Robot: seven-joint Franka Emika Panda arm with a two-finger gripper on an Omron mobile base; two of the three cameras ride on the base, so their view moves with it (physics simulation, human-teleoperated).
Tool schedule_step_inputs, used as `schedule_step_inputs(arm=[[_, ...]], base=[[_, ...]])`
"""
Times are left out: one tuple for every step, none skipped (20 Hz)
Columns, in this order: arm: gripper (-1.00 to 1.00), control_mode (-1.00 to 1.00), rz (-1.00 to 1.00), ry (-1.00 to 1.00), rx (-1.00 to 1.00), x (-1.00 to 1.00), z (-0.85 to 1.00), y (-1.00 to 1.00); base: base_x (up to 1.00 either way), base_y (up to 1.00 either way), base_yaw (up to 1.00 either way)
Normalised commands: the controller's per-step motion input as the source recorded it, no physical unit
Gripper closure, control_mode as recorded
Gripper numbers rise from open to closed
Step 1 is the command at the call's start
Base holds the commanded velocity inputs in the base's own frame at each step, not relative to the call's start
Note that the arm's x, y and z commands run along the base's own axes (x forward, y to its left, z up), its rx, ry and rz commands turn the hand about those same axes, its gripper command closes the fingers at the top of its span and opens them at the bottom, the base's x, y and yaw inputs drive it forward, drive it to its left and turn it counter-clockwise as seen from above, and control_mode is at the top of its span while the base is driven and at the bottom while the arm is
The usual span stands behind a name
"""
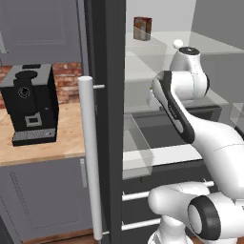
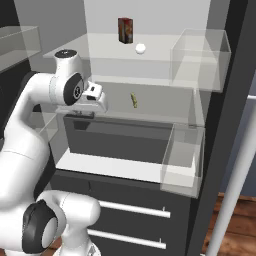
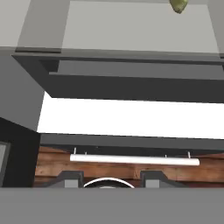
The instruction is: Pick the egg and butter from the fridge and place them by the bowl for mixing.
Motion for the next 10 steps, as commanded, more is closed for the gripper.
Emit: schedule_step_inputs(arm=[[-1.00, -1.00, 0.00, 0.00, 0.00, -0.03, 0.00, 0.00], [-1.00, -1.00, 0.00, -0.05, 0.00, -0.09, 0.00, 0.00], [-1.00, -1.00, 0.00, -0.14, 0.01, -0.19, 0.00, -0.03], [-1.00, -1.00, -0.03, -0.14, 0.04, -0.21, 0.00, -0.07], [-1.00, -1.00, -0.03, -0.35, 0.06, -0.28, 0.00, -0.03], [-1.00, -1.00, -0.04, -0.40, 0.07, -0.21, 0.00, -0.01], [-1.00, -1.00, -0.03, -0.42, 0.06, -0.21, 0.00, -0.05], [-1.00, -1.00, -0.02, -0.50, 0.05, -0.21, 0.07, -0.02], [-1.00, -1.00, -0.01, -0.49, 0.07, -0.14, 0.13, -0.03], [-1.00, -1.00, -0.01, -0.46, 0.08, -0.08, 0.18, -0.07]], base=[[0.00, 0.00, 0.00], [0.00, 0.00, 0.00], [0.00, 0.00, 0.00], [0.00, 0.00, 0.00], [0.00, 0.00, 0.00], [0.00, 0.00, 0.00], [0.00, 0.00, 0.00], [0.00, 0.00, 0.00], [0.00, 0.00, 0.00], [0.00, 0.00, 0.00]])
